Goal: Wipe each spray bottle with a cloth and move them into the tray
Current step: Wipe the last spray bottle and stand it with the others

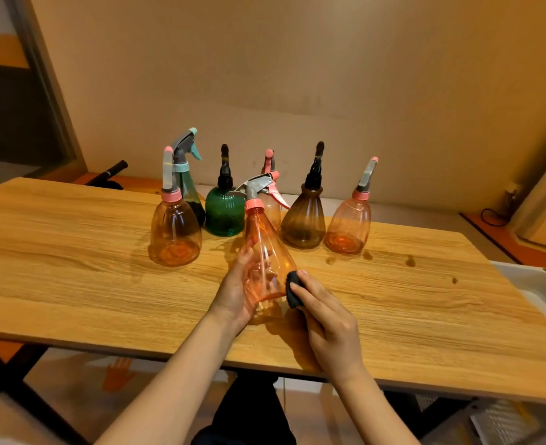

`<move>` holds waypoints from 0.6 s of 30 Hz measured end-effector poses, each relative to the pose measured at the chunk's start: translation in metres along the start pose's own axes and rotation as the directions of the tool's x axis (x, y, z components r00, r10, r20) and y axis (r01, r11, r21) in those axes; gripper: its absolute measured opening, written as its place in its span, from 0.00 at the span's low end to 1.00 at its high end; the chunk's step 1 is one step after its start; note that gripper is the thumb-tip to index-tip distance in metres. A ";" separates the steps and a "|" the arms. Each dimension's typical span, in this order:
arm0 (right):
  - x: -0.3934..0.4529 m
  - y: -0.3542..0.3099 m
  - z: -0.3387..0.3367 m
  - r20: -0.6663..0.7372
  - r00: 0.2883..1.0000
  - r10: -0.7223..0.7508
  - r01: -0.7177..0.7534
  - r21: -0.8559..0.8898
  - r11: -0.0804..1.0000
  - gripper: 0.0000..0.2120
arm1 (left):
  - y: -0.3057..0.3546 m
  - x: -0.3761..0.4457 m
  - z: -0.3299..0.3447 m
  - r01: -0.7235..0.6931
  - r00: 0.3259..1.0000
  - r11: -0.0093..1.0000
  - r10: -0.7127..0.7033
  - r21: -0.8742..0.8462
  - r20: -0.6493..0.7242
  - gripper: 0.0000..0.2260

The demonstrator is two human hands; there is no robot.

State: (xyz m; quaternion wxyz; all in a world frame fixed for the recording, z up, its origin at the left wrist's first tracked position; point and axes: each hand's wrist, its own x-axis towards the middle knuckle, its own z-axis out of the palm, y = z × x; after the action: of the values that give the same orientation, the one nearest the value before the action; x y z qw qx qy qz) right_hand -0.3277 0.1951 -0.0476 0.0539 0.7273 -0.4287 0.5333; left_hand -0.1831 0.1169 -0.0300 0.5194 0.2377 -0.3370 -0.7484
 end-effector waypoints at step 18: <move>0.000 0.001 -0.001 -0.016 0.998 0.068 -0.068 0.040 0.997 0.18 | -0.001 -0.003 0.002 0.006 0.999 0.989 -0.012 0.149 0.041 0.36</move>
State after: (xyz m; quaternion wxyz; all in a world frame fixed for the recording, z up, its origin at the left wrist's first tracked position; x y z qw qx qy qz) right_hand -0.3285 0.1948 -0.0471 0.0252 0.7085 -0.4421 0.5495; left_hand -0.1842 0.1205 -0.0297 0.4896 0.2616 -0.4018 -0.7283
